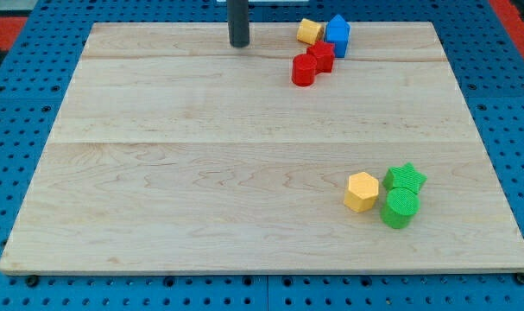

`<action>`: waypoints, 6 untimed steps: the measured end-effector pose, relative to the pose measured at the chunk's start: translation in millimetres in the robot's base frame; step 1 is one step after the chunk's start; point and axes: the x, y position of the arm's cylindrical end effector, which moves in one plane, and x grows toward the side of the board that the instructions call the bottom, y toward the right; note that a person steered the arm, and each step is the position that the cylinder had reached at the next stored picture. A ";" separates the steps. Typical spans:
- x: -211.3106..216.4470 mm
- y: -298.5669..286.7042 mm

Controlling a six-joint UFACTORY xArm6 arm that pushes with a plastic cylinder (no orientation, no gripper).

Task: Place your arm to the top left of the yellow heart

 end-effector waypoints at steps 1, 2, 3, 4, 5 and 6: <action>-17.9 13.9; -16.6 30.8; -16.5 55.0; -17.4 64.4; -17.4 72.2; -16.9 90.2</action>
